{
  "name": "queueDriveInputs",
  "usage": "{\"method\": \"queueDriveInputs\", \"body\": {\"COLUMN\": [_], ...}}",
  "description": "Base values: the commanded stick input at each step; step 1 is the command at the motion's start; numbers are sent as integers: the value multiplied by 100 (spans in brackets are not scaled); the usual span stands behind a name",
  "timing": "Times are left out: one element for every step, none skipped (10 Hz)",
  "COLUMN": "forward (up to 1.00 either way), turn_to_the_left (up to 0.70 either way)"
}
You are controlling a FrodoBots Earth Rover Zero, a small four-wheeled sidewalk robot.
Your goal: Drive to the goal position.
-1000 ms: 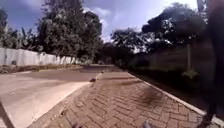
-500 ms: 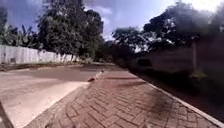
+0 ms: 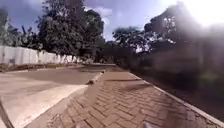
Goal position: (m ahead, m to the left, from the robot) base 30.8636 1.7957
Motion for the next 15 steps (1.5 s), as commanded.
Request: {"method": "queueDriveInputs", "body": {"forward": [70, 70, 70, 70, 70, 70, 70, 70, 70, 70, 70, 70, 70, 70, 70], "turn_to_the_left": [0, 0, 0, 0, 0, 0, 0, 0, 0, 0, 0, 0, 0, 0, 0]}}
